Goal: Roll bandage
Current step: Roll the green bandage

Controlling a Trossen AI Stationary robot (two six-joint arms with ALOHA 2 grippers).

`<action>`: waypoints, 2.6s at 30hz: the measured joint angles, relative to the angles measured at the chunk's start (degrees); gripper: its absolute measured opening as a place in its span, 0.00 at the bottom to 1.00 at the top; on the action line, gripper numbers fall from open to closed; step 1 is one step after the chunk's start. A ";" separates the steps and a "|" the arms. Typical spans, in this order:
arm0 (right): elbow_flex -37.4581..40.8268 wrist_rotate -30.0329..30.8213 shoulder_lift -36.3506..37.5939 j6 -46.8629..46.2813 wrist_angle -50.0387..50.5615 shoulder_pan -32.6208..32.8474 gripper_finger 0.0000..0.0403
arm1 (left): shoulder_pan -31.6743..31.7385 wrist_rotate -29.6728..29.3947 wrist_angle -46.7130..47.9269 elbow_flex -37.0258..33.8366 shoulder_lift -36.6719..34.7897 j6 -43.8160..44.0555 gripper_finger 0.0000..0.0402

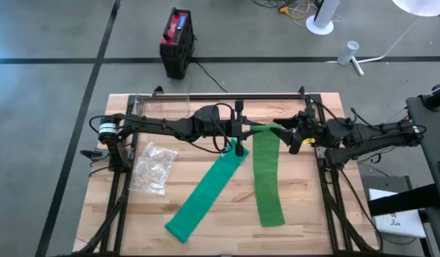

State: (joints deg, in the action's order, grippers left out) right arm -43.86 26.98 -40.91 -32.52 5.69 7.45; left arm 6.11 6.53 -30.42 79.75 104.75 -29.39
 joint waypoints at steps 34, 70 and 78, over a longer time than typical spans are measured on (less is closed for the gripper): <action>0.00 -7.47 -2.38 -8.42 -0.35 -2.94 0.52 | 1.21 0.29 0.86 -0.07 0.02 -7.63 0.12; 1.38 -6.44 -2.76 26.20 -7.71 -2.70 0.23 | 2.02 10.58 13.54 2.57 -5.33 19.43 0.78; 3.19 -9.61 -3.96 38.48 -15.92 -2.72 0.19 | 1.97 10.67 25.58 10.54 -4.87 21.68 0.79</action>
State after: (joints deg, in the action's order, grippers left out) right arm -40.66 17.37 -44.87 5.96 -10.22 4.73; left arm 8.08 17.20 -4.84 90.29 99.88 -7.71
